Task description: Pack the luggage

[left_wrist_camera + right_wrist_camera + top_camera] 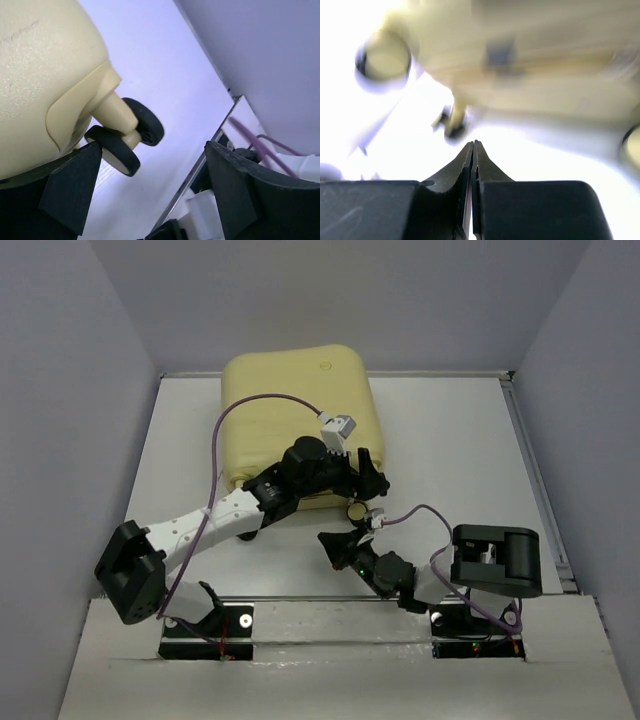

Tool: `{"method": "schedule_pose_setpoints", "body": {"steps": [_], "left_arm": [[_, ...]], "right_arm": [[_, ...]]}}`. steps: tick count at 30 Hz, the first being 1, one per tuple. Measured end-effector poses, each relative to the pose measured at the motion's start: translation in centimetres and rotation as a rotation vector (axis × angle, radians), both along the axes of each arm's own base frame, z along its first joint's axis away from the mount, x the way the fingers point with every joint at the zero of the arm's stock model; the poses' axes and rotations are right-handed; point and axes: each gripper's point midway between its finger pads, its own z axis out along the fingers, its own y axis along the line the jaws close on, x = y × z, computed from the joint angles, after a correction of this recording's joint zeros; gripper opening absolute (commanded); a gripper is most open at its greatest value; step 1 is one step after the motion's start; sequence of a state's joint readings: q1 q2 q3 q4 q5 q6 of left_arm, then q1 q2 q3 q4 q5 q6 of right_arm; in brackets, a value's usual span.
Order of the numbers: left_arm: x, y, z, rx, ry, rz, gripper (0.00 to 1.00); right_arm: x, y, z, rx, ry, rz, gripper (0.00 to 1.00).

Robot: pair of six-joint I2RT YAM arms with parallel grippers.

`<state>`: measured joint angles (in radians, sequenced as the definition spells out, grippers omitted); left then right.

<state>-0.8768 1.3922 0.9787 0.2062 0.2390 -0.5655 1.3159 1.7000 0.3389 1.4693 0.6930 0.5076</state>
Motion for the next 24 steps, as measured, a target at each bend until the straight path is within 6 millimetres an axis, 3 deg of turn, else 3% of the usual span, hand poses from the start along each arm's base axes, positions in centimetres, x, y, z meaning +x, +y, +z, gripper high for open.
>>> {"method": "schedule_pose_setpoints", "body": {"steps": [4,6,8,9,11,12,14,16,19,21,24], "left_arm": [[-0.7,1.3,5.3,-0.085,-0.09,0.037,0.97],[-1.8,4.1,9.7,-0.144,-0.17,0.093,0.93],[-3.2,9.0,14.5,-0.217,-0.256,0.204,0.87],[-3.3,10.1,15.0,-0.219,-0.264,0.24,0.86],[-4.2,14.5,16.3,-0.23,-0.283,0.359,0.85],[-4.5,16.5,16.1,-0.223,-0.274,0.416,0.85],[-4.8,19.8,12.8,-0.137,-0.2,0.533,0.88],[-5.0,21.3,9.1,-0.042,-0.128,0.589,0.89],[-5.8,23.6,2.6,0.136,-0.009,0.655,0.94],[-6.2,24.6,0.2,0.216,0.038,0.689,0.96],[-5.8,25.2,-1.5,0.281,0.07,0.743,0.99]], "right_arm": [[-2.7,-1.5,-3.2,-0.127,0.035,0.073,0.07],[-3.0,-2.4,-2.6,-0.122,0.042,0.074,0.07],[-2.9,-2.7,-0.8,-0.08,0.048,0.069,0.07],[-2.9,-2.8,-0.6,-0.079,0.05,0.068,0.07],[-2.9,-3.0,0.4,-0.072,0.059,0.067,0.11],[-2.9,-3.2,0.4,-0.082,0.067,0.063,0.14],[-2.8,-3.5,0.1,-0.131,0.083,0.051,0.28],[-2.5,-4.0,0.1,-0.178,0.101,0.028,0.43],[-1.8,-4.8,0.8,-0.203,0.126,-0.01,0.56],[-1.1,-6.0,1.4,-0.214,0.14,-0.048,0.63],[-0.2,-7.5,1.8,-0.24,0.153,-0.1,0.67]]}}
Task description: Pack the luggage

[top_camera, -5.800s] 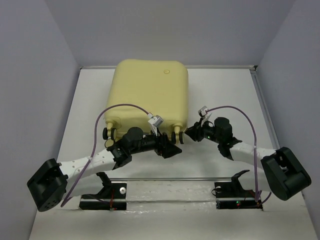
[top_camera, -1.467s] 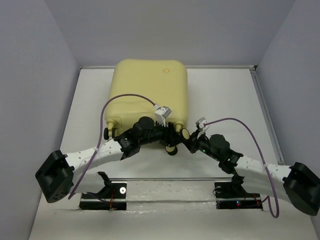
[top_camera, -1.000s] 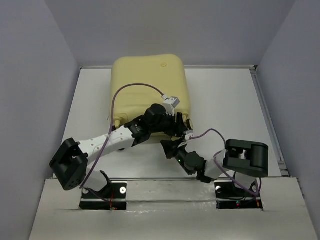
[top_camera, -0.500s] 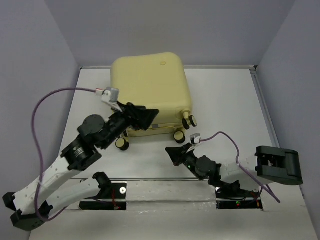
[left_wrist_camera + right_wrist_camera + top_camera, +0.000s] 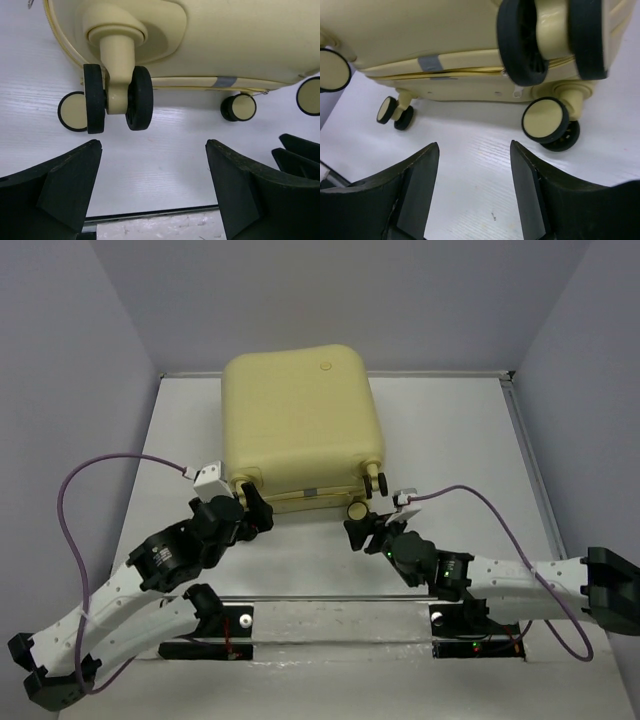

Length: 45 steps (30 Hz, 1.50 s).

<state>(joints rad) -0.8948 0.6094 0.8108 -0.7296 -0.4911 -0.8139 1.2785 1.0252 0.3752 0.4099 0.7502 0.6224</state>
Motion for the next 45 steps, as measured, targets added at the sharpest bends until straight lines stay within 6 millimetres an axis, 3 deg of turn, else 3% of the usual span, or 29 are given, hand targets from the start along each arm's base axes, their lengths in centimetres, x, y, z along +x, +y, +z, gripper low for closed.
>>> {"method": "schedule_pose_setpoints", "body": {"steps": [7,10,15,19,24,27,29,34,39,41,45], "left_arm": [[1.7,0.7,-2.4,0.128,0.058,0.079,0.99],[2.6,1.6,-3.5,0.175,0.083,0.105,0.93],[4.6,3.1,-4.0,0.165,0.061,0.156,0.78],[5.2,3.2,-4.2,0.162,0.033,0.144,0.74],[5.5,2.6,-4.1,0.168,0.02,0.1,0.81],[6.1,1.6,-4.1,0.157,0.014,0.062,0.9],[6.5,0.4,-3.9,0.124,0.004,0.026,0.9],[6.6,-1.2,-3.5,0.067,-0.013,-0.035,0.88],[6.3,-1.9,-3.1,0.021,-0.026,-0.063,0.94],[6.2,-2.3,-3.1,0.006,-0.026,-0.075,0.94],[6.1,-2.6,-3.2,-0.021,-0.036,-0.088,0.85]], "right_arm": [[1.8,-2.3,-0.4,-0.071,0.016,-0.078,0.67],[2.9,-3.2,-0.4,-0.095,0.021,-0.113,0.67],[3.7,-2.3,0.0,-0.133,0.017,-0.116,0.64],[3.9,-1.7,-0.1,-0.16,0.015,-0.107,0.66],[4.2,-1.4,-1.1,-0.199,0.027,-0.097,0.75],[4.9,-1.2,-1.4,-0.215,0.036,-0.106,0.75],[5.5,-1.1,-1.7,-0.223,0.042,-0.121,0.75],[7.1,-2.1,-2.7,-0.248,0.057,-0.171,0.62],[8.7,-2.6,-2.3,-0.223,0.019,-0.179,0.61],[8.9,-2.6,-2.3,-0.228,-0.01,-0.152,0.53],[9.3,-2.7,-2.2,-0.231,-0.056,-0.109,0.49]]}}
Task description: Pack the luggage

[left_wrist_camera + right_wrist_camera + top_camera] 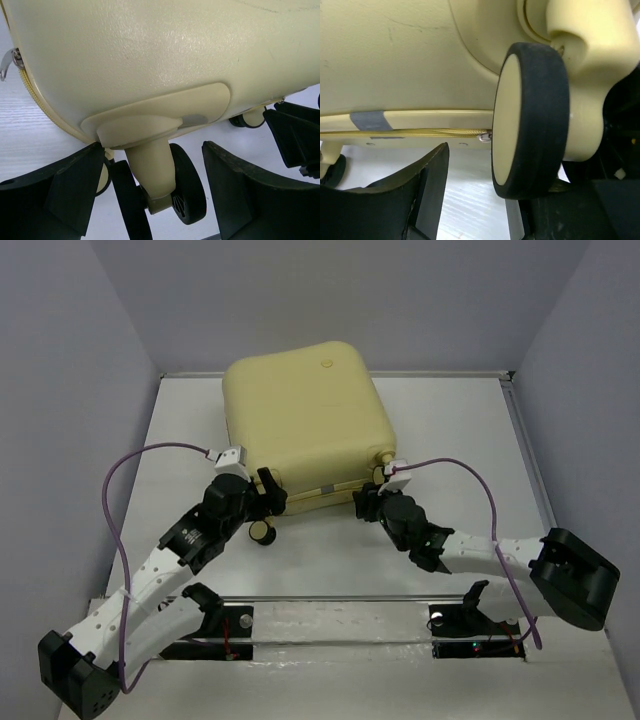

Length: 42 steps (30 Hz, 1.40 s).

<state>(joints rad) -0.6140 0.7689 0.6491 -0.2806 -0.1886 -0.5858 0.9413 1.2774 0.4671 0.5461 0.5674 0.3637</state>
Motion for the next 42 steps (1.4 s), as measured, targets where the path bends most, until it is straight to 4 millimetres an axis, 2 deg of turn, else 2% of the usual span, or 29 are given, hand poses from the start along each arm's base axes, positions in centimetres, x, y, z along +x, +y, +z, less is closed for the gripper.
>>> {"method": "schedule_pose_setpoints", "body": {"steps": [3,4,5,8,10,12,14,15,18,21,26,29,32,38,42], "left_arm": [[-0.3,-0.6,-0.3,-0.028,0.007,-0.021,0.84],[-0.4,-0.8,-0.4,-0.038,0.01,-0.03,0.85],[-0.4,-0.9,-0.4,-0.046,0.01,-0.033,0.87],[-0.3,-1.5,-0.3,-0.075,0.0,-0.045,0.85],[-0.2,-1.8,-0.2,-0.096,-0.006,-0.053,0.74],[-0.2,-2.2,-0.2,-0.117,-0.007,-0.064,0.57],[-0.3,-2.5,-0.3,-0.143,-0.004,-0.066,0.37],[-0.3,-2.6,-0.2,-0.152,-0.006,-0.062,0.21],[-0.3,-2.5,-0.1,-0.169,-0.022,-0.061,0.06],[-0.4,-2.4,0.0,-0.181,-0.034,-0.056,0.06],[-0.6,-2.1,0.6,-0.2,-0.05,-0.043,0.06],[-0.9,-2.1,0.6,-0.206,-0.044,-0.045,0.06],[-1.1,-2.2,0.6,-0.216,-0.035,-0.053,0.06],[-1.6,-2.3,0.7,-0.233,-0.022,-0.065,0.06],[-1.9,-2.4,0.7,-0.241,-0.014,-0.073,0.06]], "right_arm": [[0.2,-0.5,-0.4,-0.001,-0.014,0.016,0.54],[0.1,-0.6,-0.6,-0.002,-0.016,0.022,0.61],[0.1,-0.7,-0.7,0.0,-0.018,0.025,0.64],[-0.3,-1.2,-0.8,0.01,-0.027,0.032,0.68],[-0.4,-1.5,-0.6,0.025,-0.033,0.037,0.64],[-0.2,-1.8,-0.3,0.039,-0.04,0.039,0.61],[0.2,-1.9,0.3,0.052,-0.058,0.046,0.61],[0.5,-2.0,0.5,0.056,-0.066,0.044,0.6],[1.1,-2.5,0.9,0.058,-0.079,0.044,0.59],[1.2,-3.3,0.5,0.057,-0.079,0.04,0.6],[-0.1,-4.4,0.4,0.139,-0.101,0.051,0.69],[-1.1,-4.8,-1.5,0.138,-0.065,0.063,0.71],[-1.2,-4.3,-2.1,0.129,-0.054,0.089,0.64],[-0.1,-3.9,-1.2,0.179,-0.107,0.094,0.63],[0.8,-4.1,-1.7,0.188,-0.115,0.082,0.6]]}}
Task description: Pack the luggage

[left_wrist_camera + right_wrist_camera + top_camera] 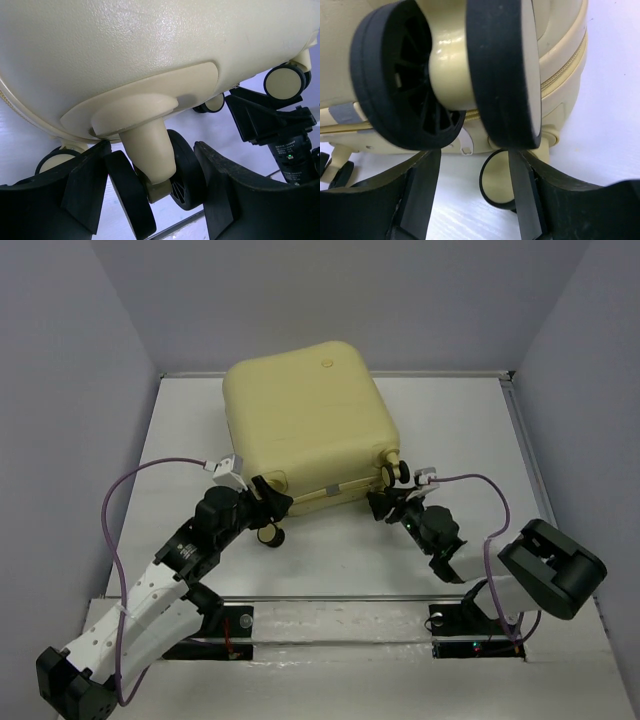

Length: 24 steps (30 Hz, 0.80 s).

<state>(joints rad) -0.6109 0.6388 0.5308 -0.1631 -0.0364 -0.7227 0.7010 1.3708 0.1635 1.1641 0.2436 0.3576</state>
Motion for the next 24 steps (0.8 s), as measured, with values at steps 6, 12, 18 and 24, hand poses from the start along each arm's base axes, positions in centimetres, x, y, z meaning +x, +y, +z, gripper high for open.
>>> {"method": "schedule_pose_setpoints", "body": {"steps": [6,12,18,24], "left_arm": [[-0.4,0.0,0.0,-0.006,0.007,-0.011,0.06],[-0.6,-0.1,0.1,-0.017,0.013,-0.015,0.06],[-0.6,-0.1,0.1,-0.023,0.017,-0.014,0.06],[-0.6,-0.1,0.2,-0.03,0.019,-0.011,0.06]], "right_arm": [[0.8,0.4,-1.0,-0.012,0.006,0.01,0.48],[1.0,1.4,-1.4,-0.033,0.007,0.06,0.42],[1.0,2.6,-1.7,-0.041,0.012,0.114,0.26],[0.7,3.3,-2.0,-0.029,0.032,0.155,0.07]]}}
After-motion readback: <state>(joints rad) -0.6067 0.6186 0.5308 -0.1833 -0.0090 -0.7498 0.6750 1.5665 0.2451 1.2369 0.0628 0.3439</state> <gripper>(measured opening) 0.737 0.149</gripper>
